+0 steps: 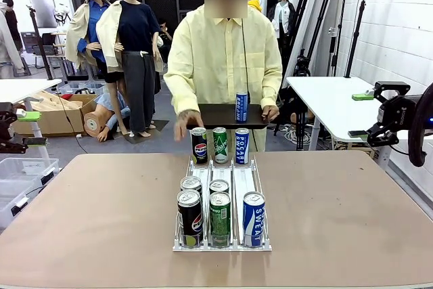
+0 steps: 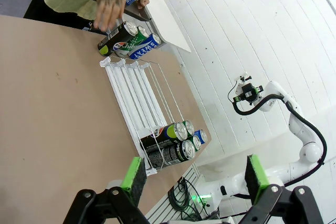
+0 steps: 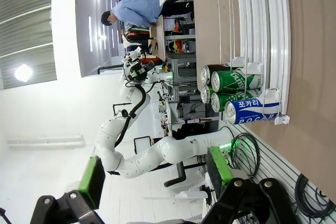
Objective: Retrieve and hand over the desired beverage to the person.
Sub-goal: Pick up another can of the same type that the person held from the Automatic Can Dispenser.
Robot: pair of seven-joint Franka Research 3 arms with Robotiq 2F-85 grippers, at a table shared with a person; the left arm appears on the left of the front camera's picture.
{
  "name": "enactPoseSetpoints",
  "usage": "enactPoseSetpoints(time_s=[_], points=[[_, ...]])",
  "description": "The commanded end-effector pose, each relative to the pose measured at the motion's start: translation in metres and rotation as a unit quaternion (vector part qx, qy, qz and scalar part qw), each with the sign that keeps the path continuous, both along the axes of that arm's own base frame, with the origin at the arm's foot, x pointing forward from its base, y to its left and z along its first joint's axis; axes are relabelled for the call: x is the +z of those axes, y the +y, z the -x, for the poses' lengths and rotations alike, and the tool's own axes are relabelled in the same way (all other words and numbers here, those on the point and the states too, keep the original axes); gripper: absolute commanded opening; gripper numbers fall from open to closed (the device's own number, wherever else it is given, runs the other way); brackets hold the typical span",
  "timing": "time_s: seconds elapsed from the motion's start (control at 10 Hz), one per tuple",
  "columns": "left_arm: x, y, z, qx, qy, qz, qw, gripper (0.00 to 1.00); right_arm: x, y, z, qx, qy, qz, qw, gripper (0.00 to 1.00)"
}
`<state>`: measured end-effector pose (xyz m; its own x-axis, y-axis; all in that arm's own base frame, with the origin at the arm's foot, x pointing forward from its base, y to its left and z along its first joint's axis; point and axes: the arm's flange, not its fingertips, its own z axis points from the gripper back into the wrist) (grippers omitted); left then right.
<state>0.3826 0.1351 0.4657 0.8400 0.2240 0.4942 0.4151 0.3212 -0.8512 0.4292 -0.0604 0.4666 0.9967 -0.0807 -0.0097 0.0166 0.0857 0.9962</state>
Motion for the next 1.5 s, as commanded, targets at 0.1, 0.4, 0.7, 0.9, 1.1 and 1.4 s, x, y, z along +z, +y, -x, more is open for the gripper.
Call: enactPoseSetpoints(time_s=[0.1, 0.4, 0.7, 0.9, 1.1, 1.4], points=[[0.002, 0.0, 0.001, 0.002, -0.002, 0.009, 1.0, 1.0, 0.001, 0.001, 0.0, -0.003, 0.0, 0.006, 1.0, 1.0], [0.002, 0.0, 0.001, 0.002, -0.002, 0.009, 1.0, 1.0, 0.001, 0.001, 0.0, -0.003, 0.0, 0.006, 1.0, 1.0], [0.012, -0.023, -0.004, -0.038, 0.023, -0.031, 0.999, 1.0, 0.001, 0.001, 0.0, -0.003, 0.0, 0.006, 1.0, 1.0], [0.027, -0.06, -0.004, -0.08, 0.049, -0.103, 0.99, 1.0, 0.001, 0.001, 0.0, -0.003, 0.0, 0.006, 1.0, 1.0], [0.044, -0.106, 0.002, -0.117, 0.065, -0.196, 0.971, 1.0, 0.001, 0.001, 0.0, -0.003, 0.0, 0.006, 1.0, 1.0], [0.061, -0.186, 0.01, -0.169, 0.079, -0.31, 0.932, 1.0, 0.001, 0.001, 0.0, -0.003, 0.0, 0.006, 1.0, 1.0]])
